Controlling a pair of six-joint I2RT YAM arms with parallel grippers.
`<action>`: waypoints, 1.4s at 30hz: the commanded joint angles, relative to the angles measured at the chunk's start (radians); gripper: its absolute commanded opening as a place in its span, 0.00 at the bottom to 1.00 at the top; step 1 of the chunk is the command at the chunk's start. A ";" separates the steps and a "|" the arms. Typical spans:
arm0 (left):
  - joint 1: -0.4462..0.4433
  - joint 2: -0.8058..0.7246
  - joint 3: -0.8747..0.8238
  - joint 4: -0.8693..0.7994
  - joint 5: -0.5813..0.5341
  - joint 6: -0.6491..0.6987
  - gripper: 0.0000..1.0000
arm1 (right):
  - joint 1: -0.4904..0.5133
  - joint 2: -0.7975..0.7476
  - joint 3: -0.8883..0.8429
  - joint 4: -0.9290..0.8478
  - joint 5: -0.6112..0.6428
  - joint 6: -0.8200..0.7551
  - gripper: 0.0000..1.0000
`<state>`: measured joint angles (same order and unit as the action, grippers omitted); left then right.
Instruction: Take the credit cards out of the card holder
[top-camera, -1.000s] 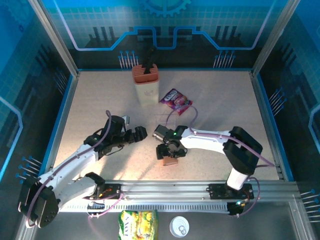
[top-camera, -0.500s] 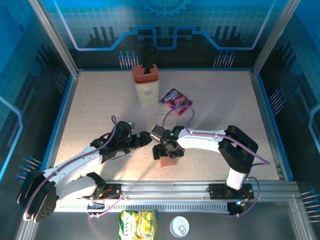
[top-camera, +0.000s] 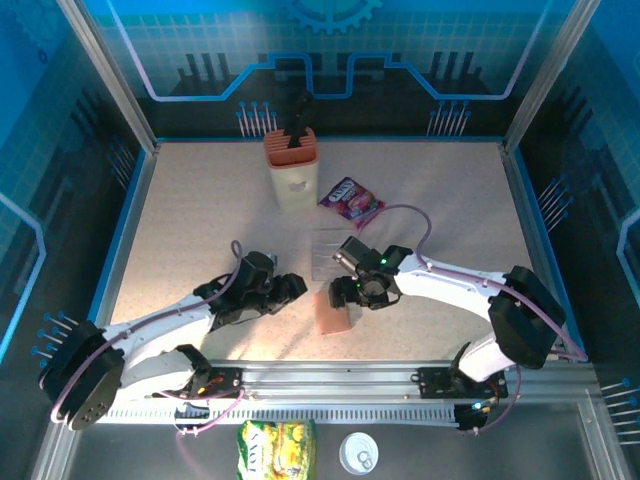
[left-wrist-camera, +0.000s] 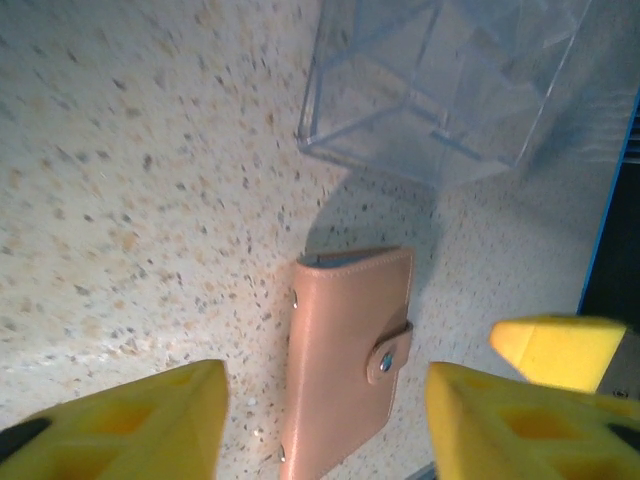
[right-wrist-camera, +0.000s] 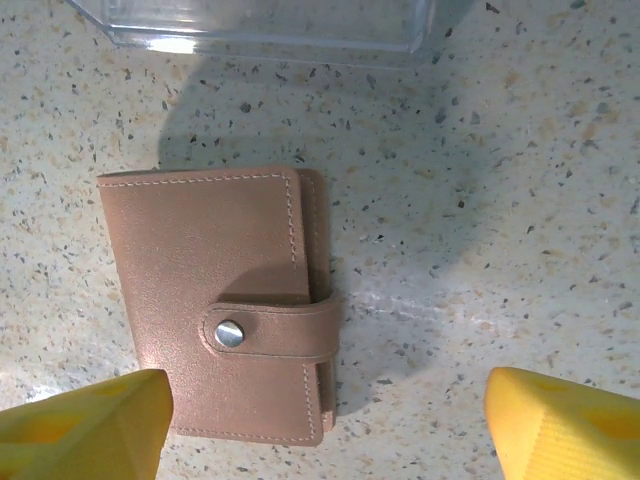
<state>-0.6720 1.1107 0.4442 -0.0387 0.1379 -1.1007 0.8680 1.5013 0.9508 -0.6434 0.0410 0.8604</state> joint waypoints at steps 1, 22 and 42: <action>-0.037 0.033 -0.016 0.075 0.033 -0.039 0.46 | -0.015 -0.017 -0.007 0.008 -0.077 -0.082 0.79; -0.068 0.388 0.089 0.336 0.197 -0.018 0.33 | -0.017 -0.010 -0.004 -0.010 -0.075 -0.084 0.73; -0.069 0.370 0.079 0.310 0.297 -0.029 0.07 | 0.018 0.031 0.006 -0.041 -0.043 -0.013 0.57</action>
<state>-0.7361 1.4414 0.5400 0.2253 0.3660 -1.1229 0.8707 1.5173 0.9489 -0.6575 -0.0231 0.8135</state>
